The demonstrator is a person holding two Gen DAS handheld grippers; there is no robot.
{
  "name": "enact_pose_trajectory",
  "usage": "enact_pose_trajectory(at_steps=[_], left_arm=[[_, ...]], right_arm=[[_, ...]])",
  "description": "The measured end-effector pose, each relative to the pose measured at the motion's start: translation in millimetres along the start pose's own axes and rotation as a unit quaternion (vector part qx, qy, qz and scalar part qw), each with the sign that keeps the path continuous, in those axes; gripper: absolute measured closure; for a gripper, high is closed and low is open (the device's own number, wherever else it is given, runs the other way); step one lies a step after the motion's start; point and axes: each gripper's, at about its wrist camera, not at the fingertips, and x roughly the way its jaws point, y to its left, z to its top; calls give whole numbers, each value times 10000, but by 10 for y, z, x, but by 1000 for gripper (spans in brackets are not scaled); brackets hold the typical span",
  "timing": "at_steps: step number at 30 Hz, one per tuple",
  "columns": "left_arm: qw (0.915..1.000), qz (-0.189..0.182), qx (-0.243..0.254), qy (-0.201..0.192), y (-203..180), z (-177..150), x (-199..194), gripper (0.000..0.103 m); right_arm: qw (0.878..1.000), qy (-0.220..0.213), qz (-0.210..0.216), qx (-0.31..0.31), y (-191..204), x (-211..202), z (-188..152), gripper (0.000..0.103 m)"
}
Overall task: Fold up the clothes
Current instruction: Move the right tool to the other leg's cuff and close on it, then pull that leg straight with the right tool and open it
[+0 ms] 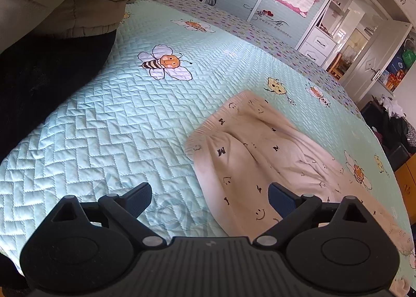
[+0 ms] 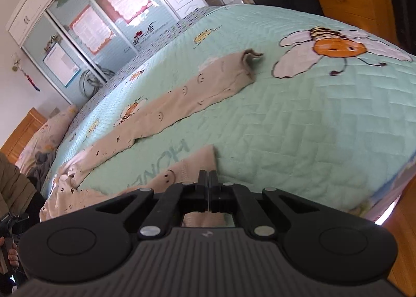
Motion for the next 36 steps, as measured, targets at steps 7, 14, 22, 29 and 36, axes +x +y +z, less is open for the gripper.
enact_pose_trajectory(at_steps=[7, 14, 22, 29, 36], left_arm=[[9999, 123, -64, 66, 45, -48, 6, 6], [9999, 49, -79, 88, -28, -61, -5, 7], [9999, -1, 26, 131, -145, -89, 11, 6], [9996, -131, 183, 148, -270, -94, -19, 6], [9993, -217, 265, 119, -368, -105, -79, 6]], right_arm=[[9986, 142, 500, 102, -123, 24, 91, 47], [9980, 326, 447, -288, -99, 179, 224, 47], [9933, 304, 576, -957, 80, 40, 70, 94], [9889, -342, 665, -1287, 330, -171, 282, 98], [9507, -1160, 1304, -2563, 917, -478, 911, 100]])
